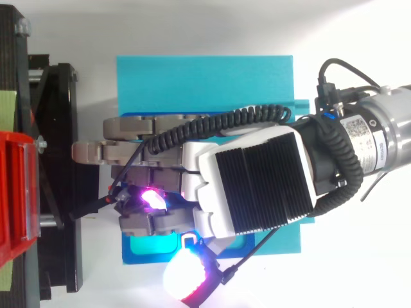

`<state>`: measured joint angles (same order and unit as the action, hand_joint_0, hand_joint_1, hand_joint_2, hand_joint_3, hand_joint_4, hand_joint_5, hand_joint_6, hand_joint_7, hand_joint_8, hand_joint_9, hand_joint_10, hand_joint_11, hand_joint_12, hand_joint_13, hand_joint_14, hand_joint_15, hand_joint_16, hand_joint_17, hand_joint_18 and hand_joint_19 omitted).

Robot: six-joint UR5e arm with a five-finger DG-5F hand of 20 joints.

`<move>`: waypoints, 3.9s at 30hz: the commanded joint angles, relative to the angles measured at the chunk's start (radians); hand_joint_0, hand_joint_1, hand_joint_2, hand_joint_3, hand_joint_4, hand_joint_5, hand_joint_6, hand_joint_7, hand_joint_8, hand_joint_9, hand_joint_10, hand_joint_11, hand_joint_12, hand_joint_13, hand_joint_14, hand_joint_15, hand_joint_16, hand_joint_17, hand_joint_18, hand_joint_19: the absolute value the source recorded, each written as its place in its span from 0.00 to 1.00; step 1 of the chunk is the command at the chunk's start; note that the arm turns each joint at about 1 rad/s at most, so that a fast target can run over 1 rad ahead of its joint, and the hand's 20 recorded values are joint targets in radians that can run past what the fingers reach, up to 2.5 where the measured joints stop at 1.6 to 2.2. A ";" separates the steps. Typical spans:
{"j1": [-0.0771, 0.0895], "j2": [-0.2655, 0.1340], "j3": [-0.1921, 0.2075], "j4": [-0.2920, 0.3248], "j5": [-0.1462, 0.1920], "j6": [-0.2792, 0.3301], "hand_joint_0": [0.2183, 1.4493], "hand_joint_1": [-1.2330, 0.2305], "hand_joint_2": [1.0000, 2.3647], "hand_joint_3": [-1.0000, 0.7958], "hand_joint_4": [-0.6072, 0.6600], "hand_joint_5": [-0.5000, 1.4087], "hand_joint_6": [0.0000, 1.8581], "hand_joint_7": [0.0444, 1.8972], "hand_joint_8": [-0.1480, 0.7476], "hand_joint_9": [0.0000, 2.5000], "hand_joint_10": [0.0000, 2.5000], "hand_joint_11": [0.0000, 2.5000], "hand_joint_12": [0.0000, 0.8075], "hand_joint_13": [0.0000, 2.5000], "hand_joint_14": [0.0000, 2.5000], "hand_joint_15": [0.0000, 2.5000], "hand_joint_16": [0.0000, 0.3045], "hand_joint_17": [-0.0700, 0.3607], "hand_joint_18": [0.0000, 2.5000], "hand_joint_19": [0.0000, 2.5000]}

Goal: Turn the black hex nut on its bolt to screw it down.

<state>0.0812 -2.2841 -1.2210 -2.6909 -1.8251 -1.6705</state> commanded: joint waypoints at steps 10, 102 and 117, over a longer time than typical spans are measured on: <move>-0.018 -0.002 0.000 0.011 -0.022 0.000 0.24 0.78 0.00 0.28 0.57 0.24 0.38 0.64 0.51 0.34 0.00 0.07 0.44 0.15 0.00 0.00 0.17 0.43 0.16 0.10; -0.003 -0.002 0.008 0.000 -0.072 0.064 0.22 0.81 0.00 0.28 0.63 0.26 0.31 0.74 0.51 0.36 0.00 0.07 0.45 0.16 0.00 0.00 0.17 0.44 0.17 0.11; -0.017 -0.002 0.008 0.000 -0.072 0.061 0.23 0.80 0.00 0.28 0.59 0.25 0.35 0.68 0.52 0.36 0.00 0.07 0.45 0.16 0.00 0.00 0.17 0.44 0.18 0.11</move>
<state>0.0665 -2.2854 -1.2134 -2.6896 -1.8976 -1.6080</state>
